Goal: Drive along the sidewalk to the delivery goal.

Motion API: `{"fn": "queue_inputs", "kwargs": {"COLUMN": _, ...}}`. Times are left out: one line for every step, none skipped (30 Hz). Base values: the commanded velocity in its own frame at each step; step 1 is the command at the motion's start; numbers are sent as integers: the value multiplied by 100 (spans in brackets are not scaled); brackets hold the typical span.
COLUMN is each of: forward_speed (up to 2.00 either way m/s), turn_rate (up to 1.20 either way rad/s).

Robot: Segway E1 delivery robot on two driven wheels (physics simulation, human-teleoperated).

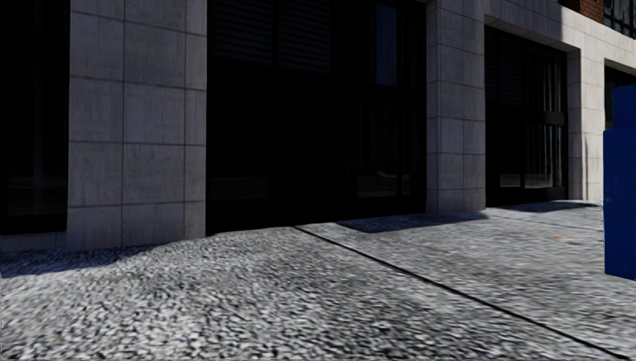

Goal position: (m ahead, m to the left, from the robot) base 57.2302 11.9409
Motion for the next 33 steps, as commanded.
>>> {"fn": "queue_inputs", "kwargs": {"forward_speed": 141, "turn_rate": -50}}
{"fn": "queue_inputs", "kwargs": {"forward_speed": 141, "turn_rate": -50}}
{"fn": "queue_inputs", "kwargs": {"forward_speed": 141, "turn_rate": -50}}
{"fn": "queue_inputs", "kwargs": {"forward_speed": 141, "turn_rate": -50}}
{"fn": "queue_inputs", "kwargs": {"forward_speed": 141, "turn_rate": -50}}
{"fn": "queue_inputs", "kwargs": {"forward_speed": 141, "turn_rate": -50}}
{"fn": "queue_inputs", "kwargs": {"forward_speed": 141, "turn_rate": -50}}
{"fn": "queue_inputs", "kwargs": {"forward_speed": 141, "turn_rate": -50}}
{"fn": "queue_inputs", "kwargs": {"forward_speed": 141, "turn_rate": -50}}
{"fn": "queue_inputs", "kwargs": {"forward_speed": 141, "turn_rate": -50}}
{"fn": "queue_inputs", "kwargs": {"forward_speed": 141, "turn_rate": -50}}
{"fn": "queue_inputs", "kwargs": {"forward_speed": 141, "turn_rate": -50}}
{"fn": "queue_inputs", "kwargs": {"forward_speed": 141, "turn_rate": -50}}
{"fn": "queue_inputs", "kwargs": {"forward_speed": 141, "turn_rate": -50}}
{"fn": "queue_inputs", "kwargs": {"forward_speed": 141, "turn_rate": -50}}
{"fn": "queue_inputs", "kwargs": {"forward_speed": 141, "turn_rate": -50}}
{"fn": "queue_inputs", "kwargs": {"forward_speed": 141, "turn_rate": -50}}
{"fn": "queue_inputs", "kwargs": {"forward_speed": 141, "turn_rate": -50}}
{"fn": "queue_inputs", "kwargs": {"forward_speed": 141, "turn_rate": -50}}
{"fn": "queue_inputs", "kwargs": {"forward_speed": 141, "turn_rate": -50}}
{"fn": "queue_inputs", "kwargs": {"forward_speed": 141, "turn_rate": -50}}
{"fn": "queue_inputs", "kwargs": {"forward_speed": 141, "turn_rate": -50}}
{"fn": "queue_inputs", "kwargs": {"forward_speed": 141, "turn_rate": -50}}
{"fn": "queue_inputs", "kwargs": {"forward_speed": 141, "turn_rate": -50}}
{"fn": "queue_inputs", "kwargs": {"forward_speed": 141, "turn_rate": -50}}
{"fn": "queue_inputs", "kwargs": {"forward_speed": 141, "turn_rate": -50}}
{"fn": "queue_inputs", "kwargs": {"forward_speed": 141, "turn_rate": -50}}
{"fn": "queue_inputs", "kwargs": {"forward_speed": 141, "turn_rate": -50}}
{"fn": "queue_inputs", "kwargs": {"forward_speed": 141, "turn_rate": -50}}
{"fn": "queue_inputs", "kwargs": {"forward_speed": 141, "turn_rate": -50}}
{"fn": "queue_inputs", "kwargs": {"forward_speed": 141, "turn_rate": -50}}
{"fn": "queue_inputs", "kwargs": {"forward_speed": 141, "turn_rate": -50}}
{"fn": "queue_inputs", "kwargs": {"forward_speed": 141, "turn_rate": -50}}
